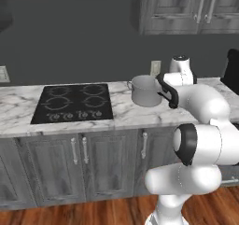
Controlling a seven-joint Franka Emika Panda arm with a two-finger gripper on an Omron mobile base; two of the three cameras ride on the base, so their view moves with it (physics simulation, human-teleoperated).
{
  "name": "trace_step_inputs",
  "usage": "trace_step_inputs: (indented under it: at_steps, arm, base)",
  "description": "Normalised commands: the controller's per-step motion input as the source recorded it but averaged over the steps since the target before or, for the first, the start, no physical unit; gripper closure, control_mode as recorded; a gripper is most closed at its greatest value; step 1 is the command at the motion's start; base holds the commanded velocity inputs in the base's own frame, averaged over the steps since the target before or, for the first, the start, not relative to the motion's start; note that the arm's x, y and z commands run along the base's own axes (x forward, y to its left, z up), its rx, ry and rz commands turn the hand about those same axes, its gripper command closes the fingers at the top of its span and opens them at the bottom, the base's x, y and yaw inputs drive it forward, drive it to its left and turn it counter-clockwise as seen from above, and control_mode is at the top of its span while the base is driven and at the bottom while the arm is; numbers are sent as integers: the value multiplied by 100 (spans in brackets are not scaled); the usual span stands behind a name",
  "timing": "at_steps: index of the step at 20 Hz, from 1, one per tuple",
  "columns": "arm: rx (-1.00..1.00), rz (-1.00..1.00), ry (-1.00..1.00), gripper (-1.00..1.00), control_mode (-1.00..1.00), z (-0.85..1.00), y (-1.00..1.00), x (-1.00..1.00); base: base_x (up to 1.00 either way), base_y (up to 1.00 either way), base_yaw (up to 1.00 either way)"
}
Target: Turn on the sink faucet. Then move the eggplant from the counter to the sink. Turn off the sink. Move the vegetable from the sink to the pot next to the stove. Finally move the pot to the rear left burner.
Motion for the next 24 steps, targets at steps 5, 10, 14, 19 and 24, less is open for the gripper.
trace_step_inputs:
  at_steps: [5,10,14,19,24]
  arm:
    - [0,0,0,100,100,0,0,0]
    - [0,0,0,100,100,0,0,0]
    - [0,0,0,100,100,0,0,0]
    - [0,0,0,100,100,0,0,0]
    - [0,0,0,100,100,0,0,0]
  base:
    - [49,57,-1]
    - [54,68,-3]
    - [61,46,-6]
    - [58,35,-6]
    - [49,14,-11]
